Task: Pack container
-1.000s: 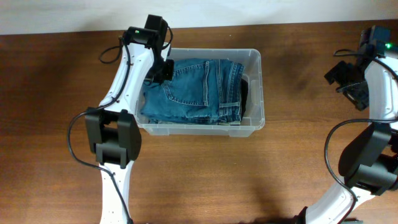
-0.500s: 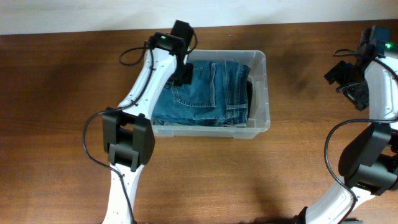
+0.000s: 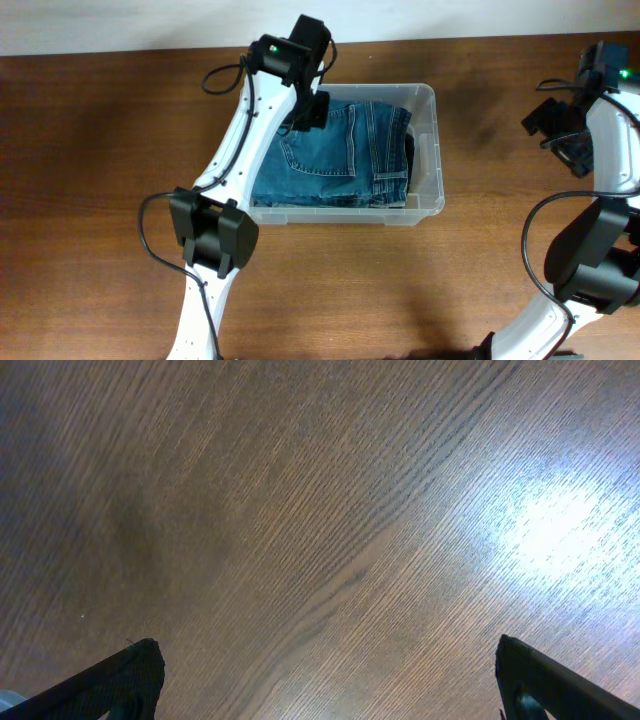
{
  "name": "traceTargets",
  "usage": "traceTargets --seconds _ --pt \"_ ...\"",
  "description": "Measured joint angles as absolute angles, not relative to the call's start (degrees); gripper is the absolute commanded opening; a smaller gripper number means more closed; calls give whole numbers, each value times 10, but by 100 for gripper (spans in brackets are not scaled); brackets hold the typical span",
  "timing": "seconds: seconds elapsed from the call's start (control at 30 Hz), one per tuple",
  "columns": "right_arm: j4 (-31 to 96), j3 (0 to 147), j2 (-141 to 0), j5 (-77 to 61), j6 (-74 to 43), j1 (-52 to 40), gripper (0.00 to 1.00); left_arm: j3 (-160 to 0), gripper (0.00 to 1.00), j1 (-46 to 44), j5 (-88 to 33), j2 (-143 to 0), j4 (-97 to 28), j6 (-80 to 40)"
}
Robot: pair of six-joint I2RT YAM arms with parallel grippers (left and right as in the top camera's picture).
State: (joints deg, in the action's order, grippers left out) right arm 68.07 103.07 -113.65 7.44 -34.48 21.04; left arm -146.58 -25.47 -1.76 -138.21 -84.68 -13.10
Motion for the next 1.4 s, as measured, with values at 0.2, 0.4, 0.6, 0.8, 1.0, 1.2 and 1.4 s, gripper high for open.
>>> traceTargets --seconds 0.2,0.4,0.6,0.8,1.0,1.2,1.4 --pt "681 1031 -1136 74 -345 210 98 -1470 1 -286 -43 -1383 -844 -131" --pt "681 1031 -1136 74 -345 210 98 -1474 1 -336 -52 -1405 -835 -136" --pt "681 1031 -1136 74 -345 210 98 -1475 1 -367 -55 -1452 -802 -138" --pt "681 1031 -1136 74 -345 210 98 -1486 0 -380 -52 -1453 -789 -140" --pt "681 1031 -1136 74 -345 210 98 -1543 1 -382 -56 -1462 -802 -140" --pt "681 1031 -1136 74 -345 210 98 -1577 1 -386 -43 -1462 -769 -140" --pt "681 1031 -1136 74 -345 210 99 -1577 1 -386 -34 -1486 -751 -142"
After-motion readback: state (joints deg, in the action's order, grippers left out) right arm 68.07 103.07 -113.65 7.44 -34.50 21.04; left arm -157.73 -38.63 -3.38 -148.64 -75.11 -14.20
